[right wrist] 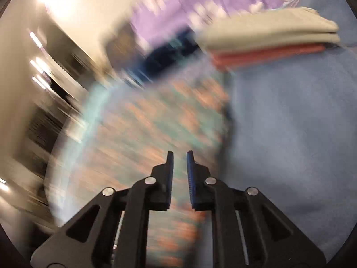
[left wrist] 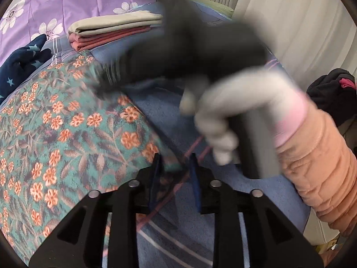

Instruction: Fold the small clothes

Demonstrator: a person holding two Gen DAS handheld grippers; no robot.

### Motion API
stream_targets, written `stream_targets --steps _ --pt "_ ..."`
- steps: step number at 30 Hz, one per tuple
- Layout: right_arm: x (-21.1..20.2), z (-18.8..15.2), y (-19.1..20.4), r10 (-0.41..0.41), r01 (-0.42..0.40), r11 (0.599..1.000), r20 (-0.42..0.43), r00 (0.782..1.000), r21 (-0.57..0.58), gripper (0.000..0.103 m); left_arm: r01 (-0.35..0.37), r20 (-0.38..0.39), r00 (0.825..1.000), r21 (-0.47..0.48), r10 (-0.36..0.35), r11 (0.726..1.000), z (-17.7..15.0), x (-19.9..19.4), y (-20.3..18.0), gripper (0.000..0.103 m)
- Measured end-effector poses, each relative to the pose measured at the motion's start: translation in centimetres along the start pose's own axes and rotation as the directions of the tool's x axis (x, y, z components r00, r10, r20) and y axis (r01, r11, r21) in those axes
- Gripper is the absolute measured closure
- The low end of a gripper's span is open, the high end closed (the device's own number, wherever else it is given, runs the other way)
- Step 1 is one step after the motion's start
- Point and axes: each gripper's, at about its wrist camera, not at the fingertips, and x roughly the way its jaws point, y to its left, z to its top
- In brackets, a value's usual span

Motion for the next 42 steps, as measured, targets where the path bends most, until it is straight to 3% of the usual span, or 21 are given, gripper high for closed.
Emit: stream_targets --steps 2,6,11,12,13,14,15,19,22,26,28,32,34,37,41,42 --pt "-0.5 -0.2 -0.4 0.020 -0.021 0.999 0.030 0.999 0.033 0.102 0.011 -0.002 1.000 -0.007 -0.011 1.000 -1.0 -0.9 -0.2 0.075" --pt "-2.9 -0.7 1.3 -0.051 0.051 0.999 0.060 0.997 -0.003 0.096 0.028 0.043 0.999 -0.084 -0.024 0.996 -3.6 -4.1 2.0 0.074" --pt "-6.7 -4.9 5.1 0.029 -0.017 0.992 0.086 0.996 -0.126 0.086 -0.053 0.130 0.988 -0.226 0.084 0.973 -7.4 -9.8 6.9 0.072" --pt "-6.9 -5.9 5.4 0.031 -0.018 0.989 0.081 0.996 -0.150 0.080 -0.076 0.142 0.983 -0.256 0.115 0.964 -8.2 -10.9 7.9 0.072" --pt "-6.7 -6.8 5.8 0.001 0.010 0.986 0.065 0.998 -0.166 0.074 -0.109 0.153 0.975 -0.300 0.161 0.948 -9.5 -12.4 9.1 0.072" --pt "-5.9 -8.0 6.0 -0.087 0.091 0.979 0.029 0.996 -0.185 0.074 -0.133 0.161 0.967 -0.339 0.196 0.932 -10.7 -13.6 10.4 0.072" --pt "-5.4 -8.3 6.2 -0.124 0.126 0.973 0.022 0.992 -0.195 0.075 -0.146 0.166 0.961 -0.368 0.220 0.918 -11.6 -14.5 11.4 0.072" --pt "-6.7 -7.9 8.3 -0.175 0.186 0.962 0.071 0.982 -0.201 0.073 -0.209 0.184 0.919 -0.521 0.348 0.828 -16.6 -19.4 16.3 0.072" --pt "-8.3 -7.2 12.2 -0.143 0.172 0.946 0.122 0.982 -0.274 0.073 -0.238 0.192 0.876 -0.626 0.443 0.743 -20.4 -22.7 20.2 0.072" --pt "-6.7 -7.7 18.4 -0.079 0.109 0.914 0.091 0.993 -0.390 0.073 -0.229 0.218 0.836 -0.696 0.504 0.681 -23.7 -25.5 23.1 0.072" --pt "-5.7 -8.4 20.8 -0.041 0.060 0.899 0.053 0.998 -0.433 0.072 -0.222 0.223 0.828 -0.714 0.515 0.665 -24.8 -26.4 24.6 0.072" --pt "-1.9 -9.3 27.3 0.016 -0.036 0.858 -0.044 0.999 -0.512 0.072 -0.162 0.257 0.832 -0.736 0.492 0.658 -25.8 -27.7 28.0 0.072" --pt "-0.2 -9.1 29.7 0.039 -0.070 0.849 -0.069 0.997 -0.524 0.072 -0.126 0.283 0.838 -0.732 0.467 0.670 -25.3 -27.9 30.0 0.072" --pt "2.0 -8.6 33.5 0.052 -0.094 0.843 -0.094 0.994 -0.530 0.072 -0.051 0.328 0.865 -0.696 0.380 0.716 -22.7 -27.2 33.5 0.072" --pt "5.2 -8.6 37.5 0.040 -0.103 0.838 -0.128 0.991 -0.536 0.072 -0.004 0.327 0.899 -0.659 0.291 0.752 -17.8 -24.5 38.4 0.072" --pt "5.8 -8.7 38.1 0.038 -0.102 0.838 -0.129 0.991 -0.536 0.072 -0.001 0.318 0.907 -0.654 0.276 0.757 -17.0 -23.6 39.2 0.067"
